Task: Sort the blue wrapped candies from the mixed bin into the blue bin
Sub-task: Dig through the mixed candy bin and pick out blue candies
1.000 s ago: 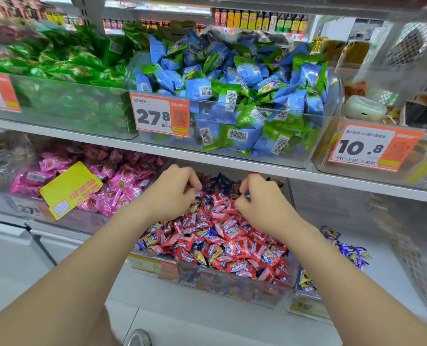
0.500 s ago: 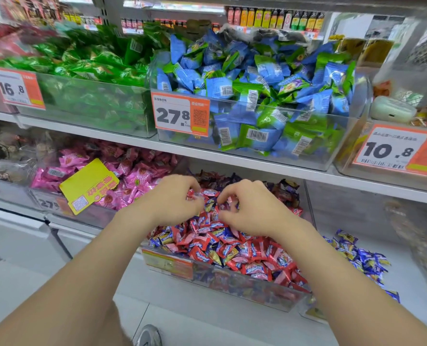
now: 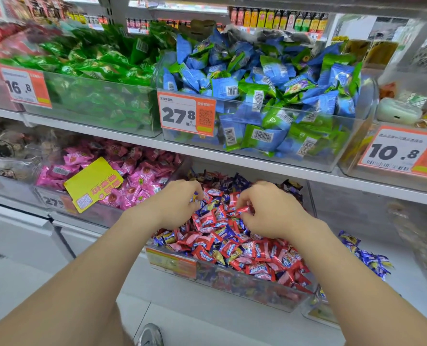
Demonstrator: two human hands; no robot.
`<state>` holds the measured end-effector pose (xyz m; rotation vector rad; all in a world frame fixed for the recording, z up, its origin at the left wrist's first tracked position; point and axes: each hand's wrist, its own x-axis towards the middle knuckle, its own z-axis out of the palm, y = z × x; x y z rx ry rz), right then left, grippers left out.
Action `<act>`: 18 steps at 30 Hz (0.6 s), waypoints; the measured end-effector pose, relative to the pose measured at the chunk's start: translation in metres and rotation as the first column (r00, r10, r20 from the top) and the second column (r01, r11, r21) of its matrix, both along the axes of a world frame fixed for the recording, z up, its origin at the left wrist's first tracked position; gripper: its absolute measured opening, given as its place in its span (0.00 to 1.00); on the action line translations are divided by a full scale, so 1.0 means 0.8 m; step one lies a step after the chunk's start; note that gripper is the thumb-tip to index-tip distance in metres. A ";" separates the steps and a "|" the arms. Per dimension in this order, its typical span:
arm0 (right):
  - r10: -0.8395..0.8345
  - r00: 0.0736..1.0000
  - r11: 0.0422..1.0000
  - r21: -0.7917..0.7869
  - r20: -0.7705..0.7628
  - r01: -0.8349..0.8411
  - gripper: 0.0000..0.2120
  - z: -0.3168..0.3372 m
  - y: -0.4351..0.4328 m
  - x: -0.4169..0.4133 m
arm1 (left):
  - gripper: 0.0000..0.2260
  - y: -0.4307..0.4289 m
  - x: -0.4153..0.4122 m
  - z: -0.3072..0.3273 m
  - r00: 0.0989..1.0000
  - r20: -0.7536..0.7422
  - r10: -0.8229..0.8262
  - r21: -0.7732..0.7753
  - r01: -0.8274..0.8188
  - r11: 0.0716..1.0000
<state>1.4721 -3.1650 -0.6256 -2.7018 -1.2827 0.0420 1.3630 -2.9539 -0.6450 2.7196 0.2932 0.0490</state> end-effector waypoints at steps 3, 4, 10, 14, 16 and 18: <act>0.008 1.000 0.999 0.048 0.015 -0.009 0.11 0.004 0.002 -0.006 | 0.13 -0.002 0.001 0.000 1.000 -0.012 -0.004 0.016 0.004 1.000; 0.019 1.000 0.999 0.051 0.003 -0.019 0.06 0.003 0.003 -0.009 | 0.13 -0.003 0.002 0.001 1.000 -0.012 0.001 0.031 -0.001 1.000; 0.069 0.998 0.997 -0.028 -0.013 -0.069 0.20 -0.013 0.019 -0.020 | 0.11 -0.005 0.001 0.012 0.997 0.076 0.032 -0.091 -0.025 0.995; 0.116 0.967 0.993 0.056 -0.227 -0.106 0.14 -0.006 0.016 -0.012 | 0.07 -0.002 0.000 0.011 0.997 0.062 0.047 -0.151 -0.037 0.988; 0.109 0.951 0.989 0.125 -0.290 -0.076 0.12 0.004 0.007 -0.008 | 0.06 0.000 0.000 0.011 0.997 0.060 0.053 -0.186 -0.041 0.982; 0.087 0.948 0.983 0.180 -0.307 -0.032 0.11 0.014 -0.002 -0.004 | 0.06 0.001 0.000 0.011 0.998 0.039 0.047 -0.192 -0.038 0.981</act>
